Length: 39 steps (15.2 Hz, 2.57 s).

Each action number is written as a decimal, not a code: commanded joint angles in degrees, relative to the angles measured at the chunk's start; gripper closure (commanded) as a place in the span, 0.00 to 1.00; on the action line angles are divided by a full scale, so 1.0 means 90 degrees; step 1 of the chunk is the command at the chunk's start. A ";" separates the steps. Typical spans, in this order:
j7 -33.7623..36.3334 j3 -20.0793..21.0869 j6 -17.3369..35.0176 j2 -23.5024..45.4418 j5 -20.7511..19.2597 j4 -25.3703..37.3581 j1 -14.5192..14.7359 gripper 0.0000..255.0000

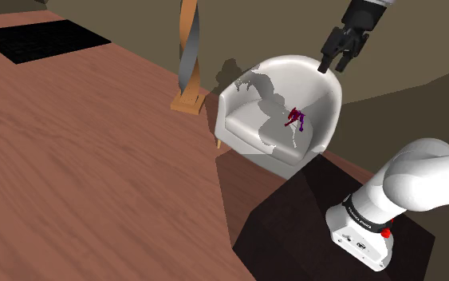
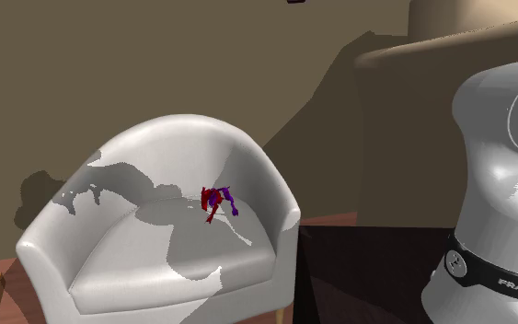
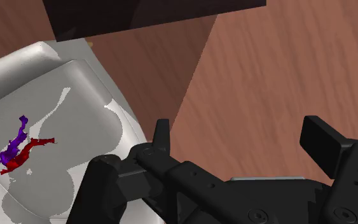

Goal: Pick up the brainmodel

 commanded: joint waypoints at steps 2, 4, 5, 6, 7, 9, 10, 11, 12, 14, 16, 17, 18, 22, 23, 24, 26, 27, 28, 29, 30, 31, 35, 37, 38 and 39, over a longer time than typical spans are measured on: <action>-0.0083 -0.0068 0.0157 0.0077 -0.0063 -0.0095 -0.0037 0.00; -0.0245 -0.0205 0.0476 0.0252 -0.0185 -0.0265 -0.0111 0.00; -0.0324 -0.0275 0.0637 0.0350 -0.0244 -0.0339 -0.0147 0.00; -0.0402 -0.0345 0.0799 0.0456 -0.0302 -0.0407 -0.0184 0.00; -0.0480 -0.0415 0.0962 0.0569 -0.0357 -0.0467 -0.0222 0.00; -0.0632 -0.0556 0.1289 0.0817 -0.0460 -0.0564 -0.0295 0.00; -0.0709 -0.0627 0.1453 0.0952 -0.0507 -0.0602 -0.0332 0.00; -0.0784 -0.0697 0.1617 0.1093 -0.0552 -0.0632 -0.0368 0.00; -0.0859 -0.0769 0.1780 0.1241 -0.0594 -0.0655 -0.0402 0.00; -0.1007 -0.0914 0.2105 0.1556 -0.0667 -0.0677 -0.0467 0.00; -0.1157 -0.1058 0.2424 0.1896 -0.0725 -0.0668 -0.0529 0.00; -0.1232 -0.1130 0.2581 0.2074 -0.0747 -0.0652 -0.0557 0.00; -0.1308 -0.1202 0.2735 0.2258 -0.0764 -0.0628 -0.0585 0.00; -0.1627 -0.1483 0.3323 0.3040 -0.0773 -0.0455 -0.0686 0.00; -0.1711 -0.1550 0.3461 0.3247 -0.0758 -0.0393 -0.0710 0.00; -0.1797 -0.1615 0.3595 0.3457 -0.0737 -0.0323 -0.0735 0.00; -0.1976 -0.1737 0.3847 0.3889 -0.0672 -0.0160 -0.0787 0.00; -0.2069 -0.1793 0.3965 0.4110 -0.0628 -0.0068 -0.0816 0.00; -0.2164 -0.1846 0.4078 0.4333 -0.0577 0.0033 -0.0845 0.00; -0.2261 -0.1895 0.4185 0.4559 -0.0519 0.0140 -0.0877 0.00; -0.2359 -0.1939 0.4285 0.4787 -0.0455 0.0255 -0.0913 0.00; -0.2458 -0.1979 0.4379 0.5017 -0.0385 0.0378 -0.0951 0.00; -0.2850 -0.2071 0.4685 0.5951 -0.0068 0.0944 -0.1159 0.00; -0.3033 -0.2084 0.4796 0.6421 0.0098 0.1271 -0.1290 0.00; -0.3118 -0.2080 0.4841 0.6655 0.0178 0.1447 -0.1366 0.00; -0.3198 -0.2072 0.4879 0.6890 0.0255 0.1630 -0.1444 0.00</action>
